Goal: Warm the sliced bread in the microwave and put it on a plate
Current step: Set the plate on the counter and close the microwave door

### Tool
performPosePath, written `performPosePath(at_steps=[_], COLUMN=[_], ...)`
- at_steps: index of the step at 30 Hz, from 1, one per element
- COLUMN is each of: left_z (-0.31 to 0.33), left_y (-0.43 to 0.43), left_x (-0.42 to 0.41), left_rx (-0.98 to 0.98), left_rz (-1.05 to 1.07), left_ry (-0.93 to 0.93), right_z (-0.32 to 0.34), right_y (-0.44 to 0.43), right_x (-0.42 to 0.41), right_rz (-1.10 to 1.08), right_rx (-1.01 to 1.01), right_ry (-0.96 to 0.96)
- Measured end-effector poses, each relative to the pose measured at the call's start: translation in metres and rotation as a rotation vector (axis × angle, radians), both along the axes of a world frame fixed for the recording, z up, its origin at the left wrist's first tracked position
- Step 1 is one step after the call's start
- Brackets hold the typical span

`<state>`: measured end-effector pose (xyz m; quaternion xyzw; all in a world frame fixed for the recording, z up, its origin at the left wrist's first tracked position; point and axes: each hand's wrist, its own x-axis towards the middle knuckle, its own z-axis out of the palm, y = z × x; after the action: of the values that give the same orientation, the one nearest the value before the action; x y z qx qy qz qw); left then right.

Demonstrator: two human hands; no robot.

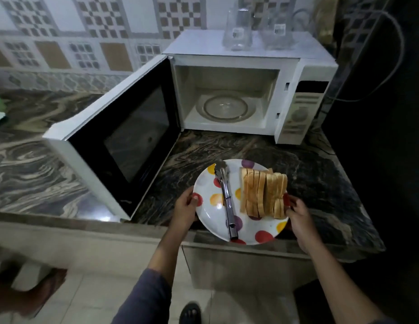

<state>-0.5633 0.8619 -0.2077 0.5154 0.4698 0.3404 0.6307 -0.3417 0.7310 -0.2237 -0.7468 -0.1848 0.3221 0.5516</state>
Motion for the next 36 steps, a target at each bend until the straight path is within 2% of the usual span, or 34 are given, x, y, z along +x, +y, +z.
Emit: performPosePath(at_steps=[11, 20, 29, 36], left_z=[-0.006, -0.014, -0.017, -0.014], left_y=[-0.158, -0.23, -0.225, -0.142], left_x=[-0.098, -0.213, -0.335, -0.445], left_rx=[0.004, -0.042, -0.062, -0.064], left_rz=[0.292, 0.561, 0.816, 0.865], left_ry=[-0.004, 0.013, 0.058, 0.048], right_z=[0.009, -0.013, -0.012, -0.008], right_y=[-0.089, -0.09, -0.027, 0.056], right_x=[-0.067, -0.171, -0.297, -0.41], right_rz=[0.33, 0.577, 0.867, 0.872], right_rx=[0.089, 0.051, -0.003, 0.016], right_ry=[0.077, 0.153, 0.203, 0.208])
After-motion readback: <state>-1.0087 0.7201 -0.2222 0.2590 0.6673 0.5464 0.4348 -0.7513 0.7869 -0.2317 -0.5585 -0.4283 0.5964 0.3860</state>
